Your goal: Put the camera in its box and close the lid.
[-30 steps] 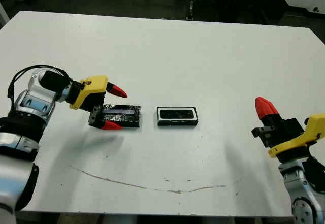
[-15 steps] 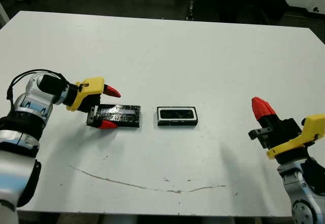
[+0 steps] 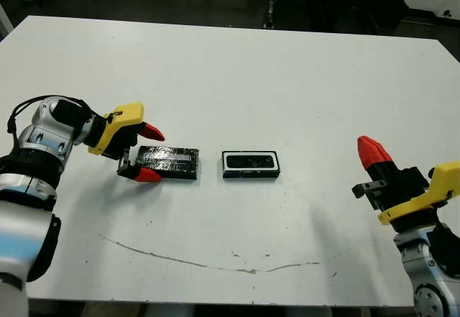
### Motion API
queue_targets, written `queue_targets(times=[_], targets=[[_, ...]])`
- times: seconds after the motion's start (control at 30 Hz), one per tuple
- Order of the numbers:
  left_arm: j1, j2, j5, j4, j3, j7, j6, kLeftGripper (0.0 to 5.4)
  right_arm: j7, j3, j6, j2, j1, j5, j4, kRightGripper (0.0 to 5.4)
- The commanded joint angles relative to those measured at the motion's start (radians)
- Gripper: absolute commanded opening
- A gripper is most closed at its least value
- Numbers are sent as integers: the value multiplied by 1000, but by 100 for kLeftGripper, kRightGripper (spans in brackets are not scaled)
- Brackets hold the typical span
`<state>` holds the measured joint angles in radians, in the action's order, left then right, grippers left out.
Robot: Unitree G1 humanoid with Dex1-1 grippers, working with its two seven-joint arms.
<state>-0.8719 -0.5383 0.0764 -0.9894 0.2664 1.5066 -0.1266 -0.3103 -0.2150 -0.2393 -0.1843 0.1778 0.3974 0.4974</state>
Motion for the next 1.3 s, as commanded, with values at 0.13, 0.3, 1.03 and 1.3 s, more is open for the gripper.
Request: queue_targets(times=[0.13,0.3,1.03,1.3], targets=[[-1,-6,17,7,6,7,21,423,2,-9,6,-12,11,4,-5,0],[25,-11,9,36,-6,-30,34,351,5,-10,5,-14,14,1,-1,0],[84,35,-240,193,-178,-13,291,317,-6,-7,18,-16,16,13,-15,0],[56,52,-265,254,-154,4,361,317,-5,3,21,-18,18,2,-15,0]])
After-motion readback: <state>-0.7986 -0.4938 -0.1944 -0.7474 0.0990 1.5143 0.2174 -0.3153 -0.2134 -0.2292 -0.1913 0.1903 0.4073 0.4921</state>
